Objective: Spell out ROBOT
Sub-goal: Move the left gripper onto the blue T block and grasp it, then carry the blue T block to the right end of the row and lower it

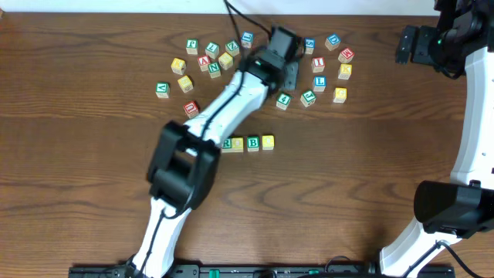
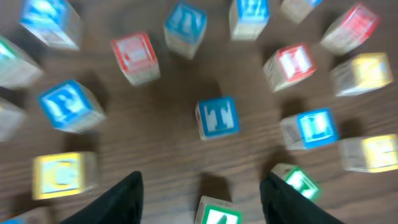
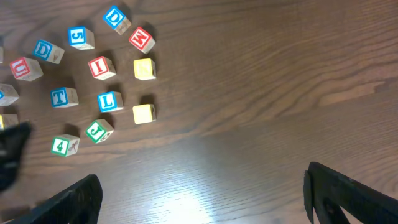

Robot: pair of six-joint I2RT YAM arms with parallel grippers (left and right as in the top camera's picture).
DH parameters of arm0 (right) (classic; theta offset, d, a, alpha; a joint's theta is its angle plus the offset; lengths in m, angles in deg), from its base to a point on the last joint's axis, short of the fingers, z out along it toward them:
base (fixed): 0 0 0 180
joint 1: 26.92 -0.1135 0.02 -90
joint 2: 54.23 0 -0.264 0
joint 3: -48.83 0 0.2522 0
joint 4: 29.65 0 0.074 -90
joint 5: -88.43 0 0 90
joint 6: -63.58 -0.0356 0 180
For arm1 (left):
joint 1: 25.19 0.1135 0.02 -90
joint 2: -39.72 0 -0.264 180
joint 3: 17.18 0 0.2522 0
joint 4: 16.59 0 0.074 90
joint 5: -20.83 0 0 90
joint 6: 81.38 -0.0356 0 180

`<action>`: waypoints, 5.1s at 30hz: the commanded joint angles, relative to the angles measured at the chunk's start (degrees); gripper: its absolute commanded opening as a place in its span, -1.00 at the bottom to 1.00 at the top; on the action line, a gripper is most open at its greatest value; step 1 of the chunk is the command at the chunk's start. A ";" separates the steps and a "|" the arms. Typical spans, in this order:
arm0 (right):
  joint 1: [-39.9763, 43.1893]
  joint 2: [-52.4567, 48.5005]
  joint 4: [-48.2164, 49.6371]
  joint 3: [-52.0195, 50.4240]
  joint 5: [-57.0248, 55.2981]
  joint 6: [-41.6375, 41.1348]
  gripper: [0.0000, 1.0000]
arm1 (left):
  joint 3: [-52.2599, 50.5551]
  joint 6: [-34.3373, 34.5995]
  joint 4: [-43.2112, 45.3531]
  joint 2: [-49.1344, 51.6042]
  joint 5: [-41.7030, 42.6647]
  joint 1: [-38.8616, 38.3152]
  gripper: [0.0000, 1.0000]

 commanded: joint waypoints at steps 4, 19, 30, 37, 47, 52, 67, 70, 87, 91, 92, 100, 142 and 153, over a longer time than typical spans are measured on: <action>0.20 0.04 -0.09 -0.07 -0.02 0.72 0.99 | 0.63 1.73 7.96 5.03 -3.48 -1.88 0.42; 0.20 0.04 -0.07 -0.07 -0.02 0.72 0.98 | 0.63 1.73 18.08 12.13 -10.21 -2.71 0.43; 0.20 0.04 -0.09 -0.07 -0.02 0.72 0.99 | 0.63 1.70 18.58 12.13 -10.21 -2.71 -0.08; 0.20 0.04 -0.09 -0.07 -0.02 0.72 0.99 | 0.63 1.70 19.02 12.13 -10.21 -2.71 -0.27; 0.20 0.04 -0.07 -0.07 -0.02 0.72 0.98 | 0.63 1.70 19.34 11.87 -10.21 -2.73 -0.39; 0.20 0.04 -0.07 -0.07 -0.04 0.72 0.98 | 0.63 1.70 17.29 6.91 -10.21 -2.71 -0.39; 0.20 0.04 -0.09 -0.07 -0.02 0.72 0.99 | 0.63 10.69 -21.84 -13.77 -0.42 -7.41 -0.46; 0.20 0.04 -0.09 -0.07 -0.02 0.72 0.98 | 0.35 14.21 -30.73 -14.14 -0.44 -11.10 -0.46; 0.20 0.04 -0.09 -0.07 -0.04 0.72 0.99 | -25.38 29.18 -5.44 -13.86 -13.20 -14.34 -0.49; 0.20 0.04 -0.09 -0.07 -0.04 0.72 0.99 | -27.85 30.36 -1.70 -13.07 -13.18 -14.34 -0.48; 0.20 0.04 -0.09 -0.07 -0.04 0.72 0.99 | -28.24 30.82 -1.27 -12.92 -13.18 -14.34 -0.48; 0.20 0.04 -0.09 -0.07 -0.04 0.72 0.99 | -28.37 31.19 -0.98 -11.98 -11.41 -14.34 -0.48; 0.20 0.04 -0.09 -0.07 -0.02 0.72 0.99 | -28.28 16.39 -15.02 -32.81 -2.67 -11.93 -0.09; 0.20 0.04 -0.07 -0.07 -0.02 0.72 0.98 | -27.54 9.46 -23.65 -38.01 2.99 -0.31 -0.10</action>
